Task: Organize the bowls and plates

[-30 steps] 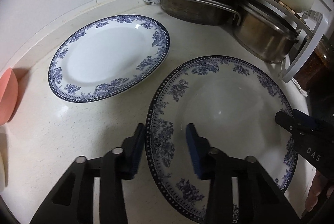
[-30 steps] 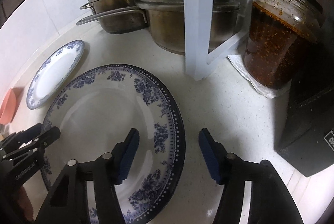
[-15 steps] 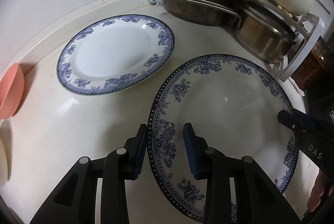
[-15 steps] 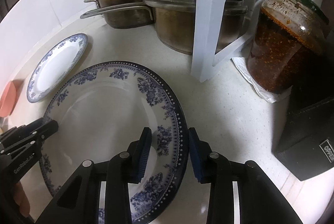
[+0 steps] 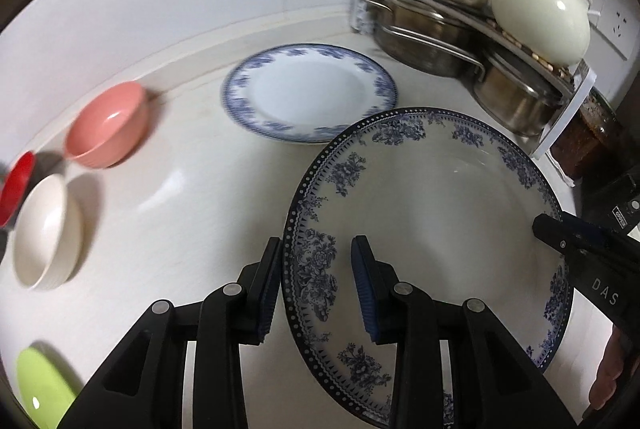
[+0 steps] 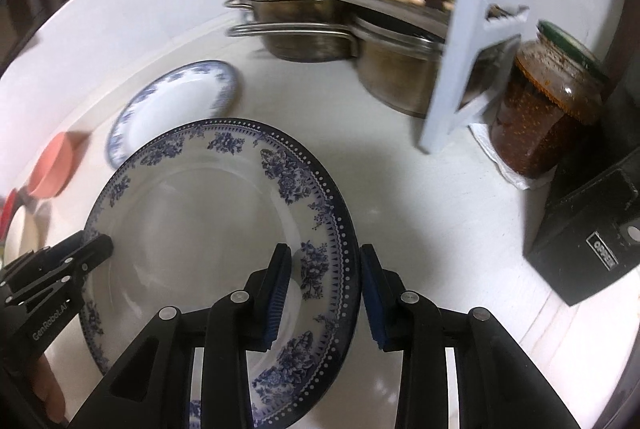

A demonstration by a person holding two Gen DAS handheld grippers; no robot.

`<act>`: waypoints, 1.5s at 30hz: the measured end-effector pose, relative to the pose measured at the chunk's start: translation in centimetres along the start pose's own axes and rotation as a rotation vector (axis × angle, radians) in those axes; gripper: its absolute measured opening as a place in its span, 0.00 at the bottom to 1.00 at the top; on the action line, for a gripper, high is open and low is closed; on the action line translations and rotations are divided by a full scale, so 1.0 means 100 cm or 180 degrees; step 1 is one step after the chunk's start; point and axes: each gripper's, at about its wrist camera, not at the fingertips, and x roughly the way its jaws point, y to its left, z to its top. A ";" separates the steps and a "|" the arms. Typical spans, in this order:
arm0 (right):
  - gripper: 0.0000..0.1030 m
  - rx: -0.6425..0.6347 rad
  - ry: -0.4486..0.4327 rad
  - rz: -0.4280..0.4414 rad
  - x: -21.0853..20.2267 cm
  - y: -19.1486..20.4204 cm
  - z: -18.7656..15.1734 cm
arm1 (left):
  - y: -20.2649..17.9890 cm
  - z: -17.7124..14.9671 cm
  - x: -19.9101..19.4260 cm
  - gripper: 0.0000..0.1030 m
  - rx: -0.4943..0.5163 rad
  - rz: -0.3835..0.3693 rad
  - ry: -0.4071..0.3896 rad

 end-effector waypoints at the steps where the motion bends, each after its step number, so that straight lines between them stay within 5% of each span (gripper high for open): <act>1: 0.35 -0.0033 -0.0009 0.0024 -0.006 0.007 -0.003 | 0.006 -0.005 -0.009 0.34 -0.0032 0.0034 -0.0028; 17: 0.35 -0.0635 -0.0132 0.0418 -0.070 0.112 -0.049 | 0.104 -0.082 -0.093 0.34 -0.0553 0.0440 -0.0185; 45: 0.35 -0.1718 0.0073 0.1117 -0.093 0.302 -0.129 | 0.274 -0.199 -0.165 0.34 -0.1433 0.1159 -0.0015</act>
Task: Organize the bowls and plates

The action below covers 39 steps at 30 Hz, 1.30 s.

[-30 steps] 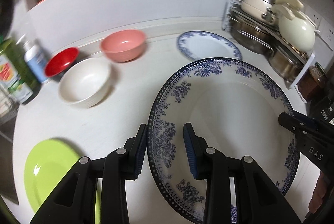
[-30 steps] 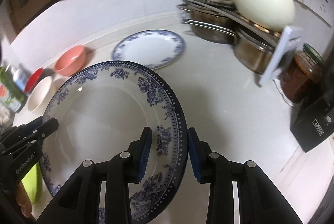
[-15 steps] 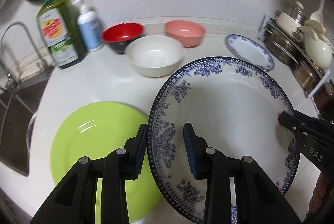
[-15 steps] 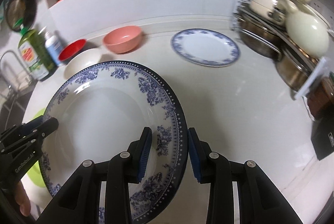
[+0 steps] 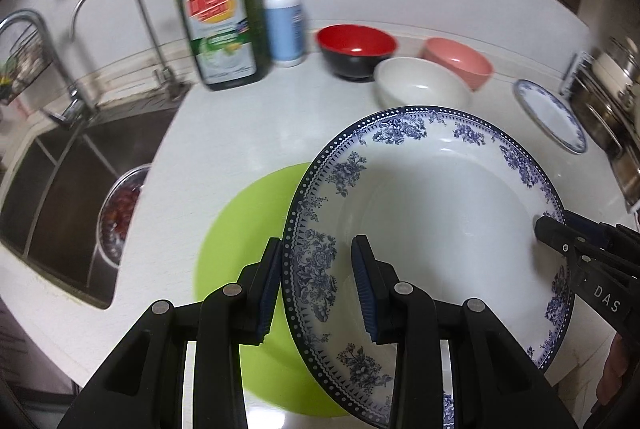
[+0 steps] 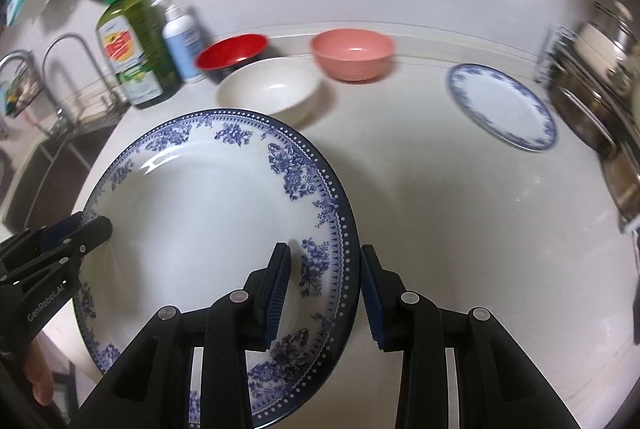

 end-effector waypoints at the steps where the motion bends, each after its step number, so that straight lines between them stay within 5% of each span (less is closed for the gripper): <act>1: 0.35 -0.0025 0.0013 0.0021 0.003 0.005 0.001 | 0.006 -0.001 0.001 0.34 -0.0024 0.0030 0.0009; 18: 0.35 -0.0402 0.0350 0.0301 0.053 0.079 0.003 | 0.071 -0.022 0.029 0.34 -0.0324 0.0245 0.0273; 36: 0.36 -0.0745 0.0440 0.0089 0.074 0.108 -0.003 | 0.077 -0.026 0.049 0.33 -0.0241 0.0301 0.0372; 39: 0.36 -0.0723 0.0438 0.0115 0.075 0.106 -0.002 | 0.076 -0.022 0.046 0.41 -0.0232 0.0341 0.0325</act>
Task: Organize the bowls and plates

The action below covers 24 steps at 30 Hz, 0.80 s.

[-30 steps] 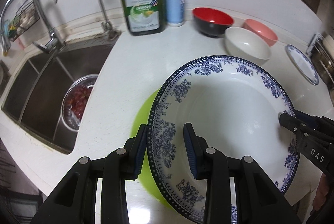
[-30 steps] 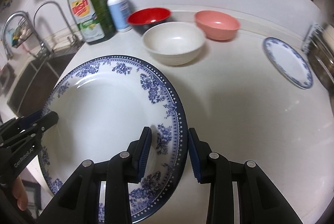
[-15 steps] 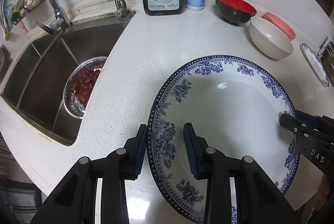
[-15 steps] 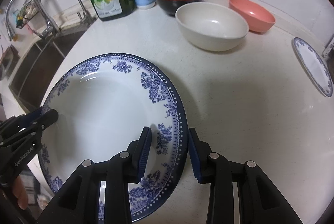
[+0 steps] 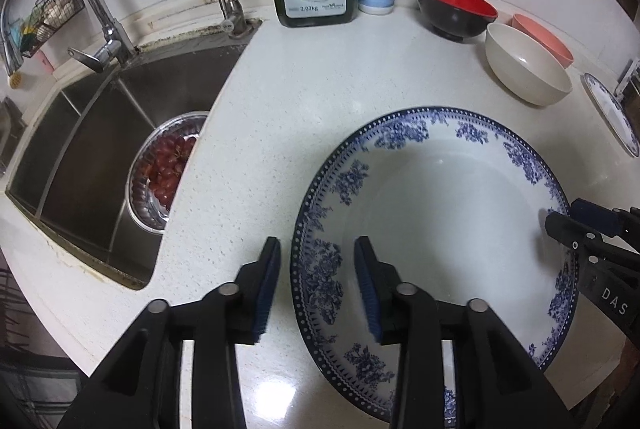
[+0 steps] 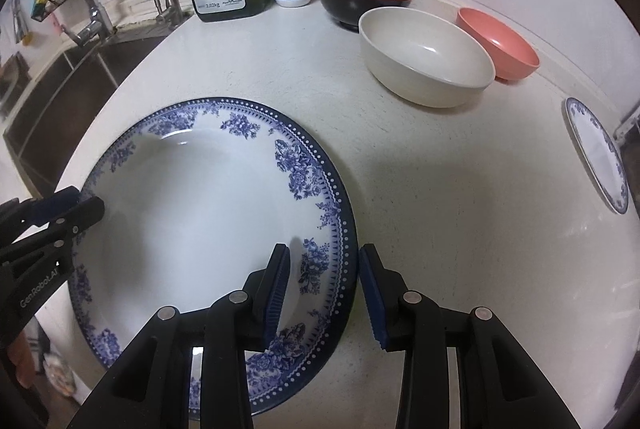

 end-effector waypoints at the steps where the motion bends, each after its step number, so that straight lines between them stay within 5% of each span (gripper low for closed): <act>1: 0.36 0.0010 -0.0001 0.0012 0.000 -0.001 0.000 | -0.001 0.001 -0.003 0.47 0.0016 0.0015 -0.0036; 13: 0.60 0.0275 -0.0379 0.0120 -0.029 -0.030 0.000 | -0.035 0.025 -0.037 0.65 0.0238 -0.0097 -0.0386; 24: 0.67 0.0567 -0.0761 -0.0104 -0.072 -0.094 -0.004 | -0.117 0.055 -0.070 0.89 0.0650 -0.0397 -0.0803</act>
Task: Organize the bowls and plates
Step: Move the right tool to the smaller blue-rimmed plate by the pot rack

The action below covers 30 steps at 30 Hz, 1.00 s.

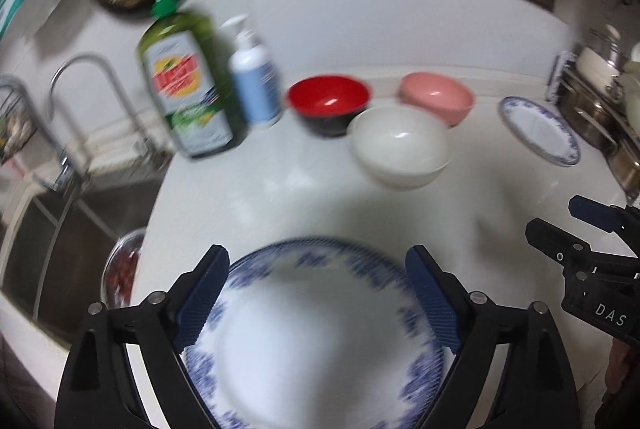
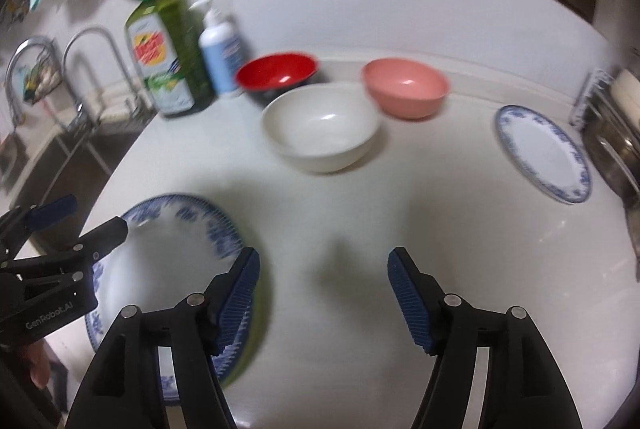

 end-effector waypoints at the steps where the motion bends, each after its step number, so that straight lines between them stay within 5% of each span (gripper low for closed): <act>1: 0.68 0.0046 -0.0047 -0.0043 -0.005 -0.010 0.002 | -0.007 0.005 0.000 0.90 0.0026 -0.0031 -0.0029; 17: 0.76 0.0540 -0.0470 -0.0604 -0.047 -0.139 0.023 | -0.131 0.088 0.013 0.96 0.0397 -0.0540 -0.0279; 30: 0.76 0.0965 -0.0689 -0.0976 -0.030 -0.245 0.044 | -0.232 0.150 0.072 0.96 0.0768 -0.0709 -0.0307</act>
